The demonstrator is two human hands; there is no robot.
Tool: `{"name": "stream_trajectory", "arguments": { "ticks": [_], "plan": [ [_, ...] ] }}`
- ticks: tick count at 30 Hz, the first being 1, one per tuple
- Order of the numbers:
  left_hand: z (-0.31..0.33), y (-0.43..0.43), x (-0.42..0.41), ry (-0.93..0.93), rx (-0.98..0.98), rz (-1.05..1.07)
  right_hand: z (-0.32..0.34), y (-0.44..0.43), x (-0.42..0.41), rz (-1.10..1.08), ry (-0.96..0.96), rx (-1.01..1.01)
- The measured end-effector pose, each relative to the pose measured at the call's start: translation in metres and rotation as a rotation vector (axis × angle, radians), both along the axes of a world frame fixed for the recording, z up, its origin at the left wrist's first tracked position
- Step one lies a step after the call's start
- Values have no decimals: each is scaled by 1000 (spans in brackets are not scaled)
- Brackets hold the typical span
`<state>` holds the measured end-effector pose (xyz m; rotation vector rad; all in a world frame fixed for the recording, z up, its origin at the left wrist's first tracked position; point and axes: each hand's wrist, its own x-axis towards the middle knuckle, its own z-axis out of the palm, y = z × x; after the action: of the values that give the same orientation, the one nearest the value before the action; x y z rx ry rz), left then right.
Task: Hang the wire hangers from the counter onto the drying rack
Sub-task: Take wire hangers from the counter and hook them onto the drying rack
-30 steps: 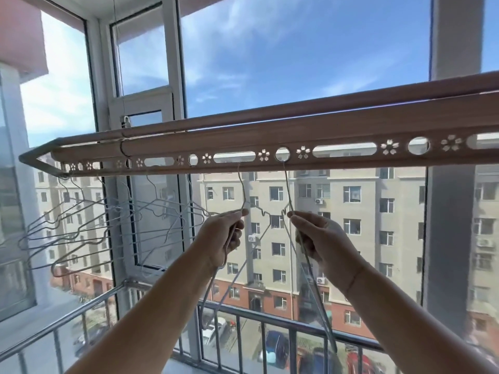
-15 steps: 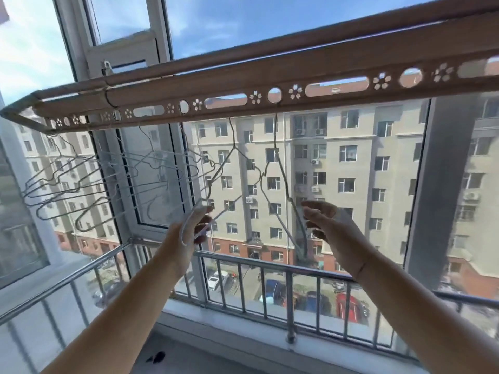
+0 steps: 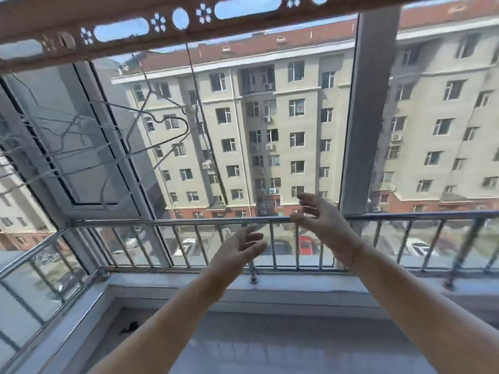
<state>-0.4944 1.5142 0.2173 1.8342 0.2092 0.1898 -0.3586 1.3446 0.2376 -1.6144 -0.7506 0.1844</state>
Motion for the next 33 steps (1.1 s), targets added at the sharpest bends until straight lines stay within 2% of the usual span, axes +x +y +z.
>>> {"name": "stream_trajectory", "arguments": {
  "ticks": [10, 25, 33],
  "plan": [
    [-20, -152, 82, -34, 94, -260, -28, -194, 37, -351, -30, -98],
    [-54, -489, 179, -30, 120, -605, -56, -551, 54, -769, 32, -201],
    [-56, -639, 221, -29, 147, -811, -63, -697, 50, -988, 85, -176]
  ]
}}
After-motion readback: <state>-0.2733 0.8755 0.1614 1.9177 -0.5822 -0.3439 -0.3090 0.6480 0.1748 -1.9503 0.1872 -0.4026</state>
